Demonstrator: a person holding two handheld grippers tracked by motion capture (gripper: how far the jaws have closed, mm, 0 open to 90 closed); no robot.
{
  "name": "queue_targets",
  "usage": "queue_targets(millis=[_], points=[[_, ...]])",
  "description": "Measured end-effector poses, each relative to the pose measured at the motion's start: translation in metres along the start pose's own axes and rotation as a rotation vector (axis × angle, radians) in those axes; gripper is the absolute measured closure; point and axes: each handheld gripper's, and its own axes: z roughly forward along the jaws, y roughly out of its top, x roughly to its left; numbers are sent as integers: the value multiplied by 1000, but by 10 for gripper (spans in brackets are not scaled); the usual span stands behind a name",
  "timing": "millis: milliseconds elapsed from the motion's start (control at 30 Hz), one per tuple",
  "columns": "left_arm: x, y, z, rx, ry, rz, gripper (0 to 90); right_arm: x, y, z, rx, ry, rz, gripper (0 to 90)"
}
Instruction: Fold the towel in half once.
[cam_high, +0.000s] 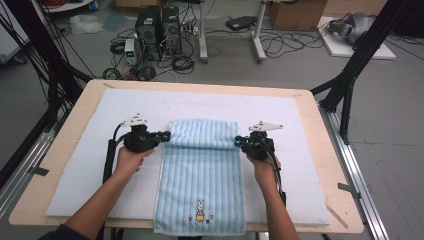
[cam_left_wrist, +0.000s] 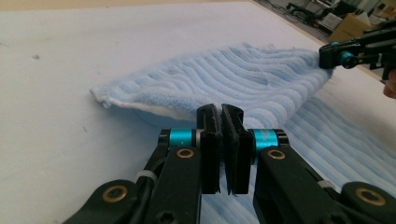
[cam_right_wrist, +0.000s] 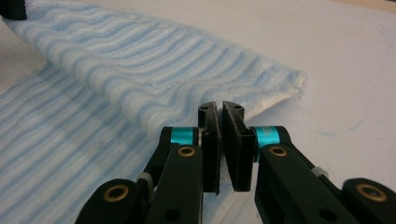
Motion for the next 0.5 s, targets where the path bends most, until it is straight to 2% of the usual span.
queue_targets(millis=[200,367,433,467,500], points=[[-11,-15,-8,22,-31,4,854,10,-14,-14,-3,17,1,857],[-16,-25,-10,66,-21,27,853,18,-25,-18,30,18,-16,854],[-16,-29,-9,74,-3,19,838,19,-27,-17,33,13,-23,830],[-15,-30,-9,73,20,17,802,19,-28,-17,34,4,-21,785],[-14,-30,-8,68,55,17,705,19,-28,-17,32,-7,-22,733]])
